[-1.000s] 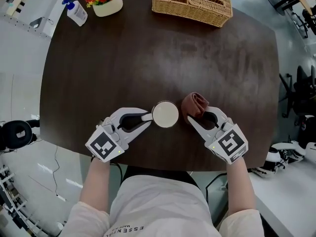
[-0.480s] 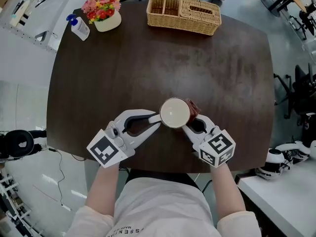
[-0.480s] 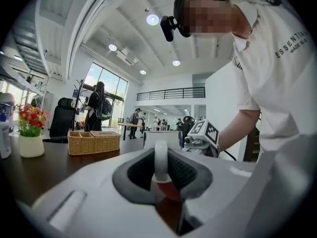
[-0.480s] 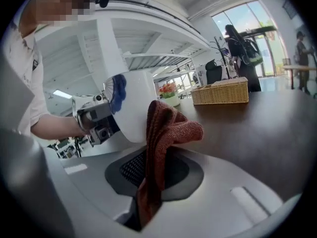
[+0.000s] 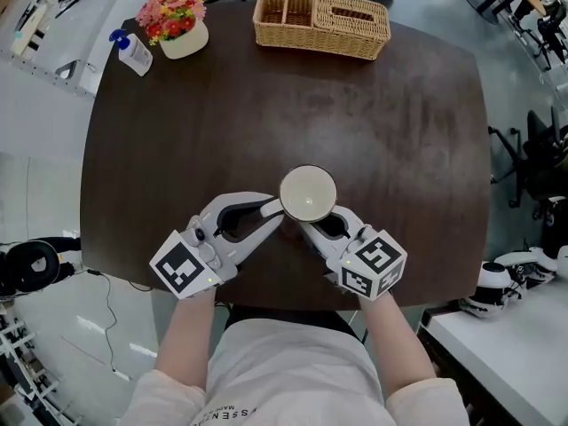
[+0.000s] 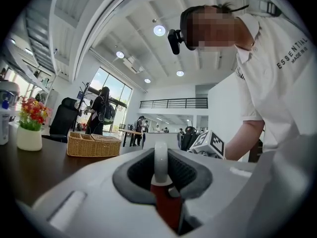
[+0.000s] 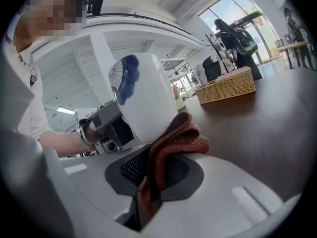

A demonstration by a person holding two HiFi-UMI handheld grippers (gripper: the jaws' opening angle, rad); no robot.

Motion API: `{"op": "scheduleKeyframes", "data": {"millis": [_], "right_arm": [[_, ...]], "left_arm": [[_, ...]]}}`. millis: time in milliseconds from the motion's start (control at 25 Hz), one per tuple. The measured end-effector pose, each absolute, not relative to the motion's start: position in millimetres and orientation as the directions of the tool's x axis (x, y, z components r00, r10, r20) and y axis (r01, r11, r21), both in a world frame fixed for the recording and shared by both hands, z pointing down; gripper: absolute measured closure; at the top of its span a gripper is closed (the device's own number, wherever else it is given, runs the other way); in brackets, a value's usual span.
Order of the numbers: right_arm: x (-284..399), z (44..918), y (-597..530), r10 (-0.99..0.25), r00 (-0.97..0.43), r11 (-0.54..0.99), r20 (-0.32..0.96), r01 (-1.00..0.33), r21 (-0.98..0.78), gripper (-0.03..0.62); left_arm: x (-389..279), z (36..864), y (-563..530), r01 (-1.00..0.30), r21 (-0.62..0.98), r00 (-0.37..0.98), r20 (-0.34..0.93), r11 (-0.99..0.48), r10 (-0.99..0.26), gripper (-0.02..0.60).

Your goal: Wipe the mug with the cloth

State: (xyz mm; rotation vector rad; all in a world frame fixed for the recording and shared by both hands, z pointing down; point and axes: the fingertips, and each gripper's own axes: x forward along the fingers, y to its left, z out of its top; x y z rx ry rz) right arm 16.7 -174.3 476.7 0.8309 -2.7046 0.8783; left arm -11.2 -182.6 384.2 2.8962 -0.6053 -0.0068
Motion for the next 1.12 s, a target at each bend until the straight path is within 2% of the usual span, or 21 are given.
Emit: {"op": "scheduleKeyframes", "data": {"millis": [440,640,840,1120], "right_arm": [[-4.4,467.3,-154.0,-0.324,-0.904,0.751,0.279,-0.426,-0.505,0.512],[15.1,468.9,-146.1,-0.283,-0.889,0.811,0.360,-0.422,-0.405,0.511],[50.9,475.9,-159.7,-0.367,-0.793,0.825,0.486,-0.519,-0.225,0.510],[84.6,476.4,-198.1,-0.527,-0.702,0.736,0.478,-0.659,-0.155,0.510]], "left_arm": [[-17.6,384.1,-187.7,-0.410,0.176,0.910,0.013,-0.895,-0.414,0.513],[-17.8,389.8,-186.8,-0.407,0.159,0.913,0.044,-0.900,-0.405,0.513],[-19.4,403.7,-189.3,-0.416,0.171,0.909,0.071,-0.893,-0.410,0.512],[-23.6,441.6,-194.1,-0.432,0.179,0.901,0.127,-0.884,-0.415,0.513]]}}
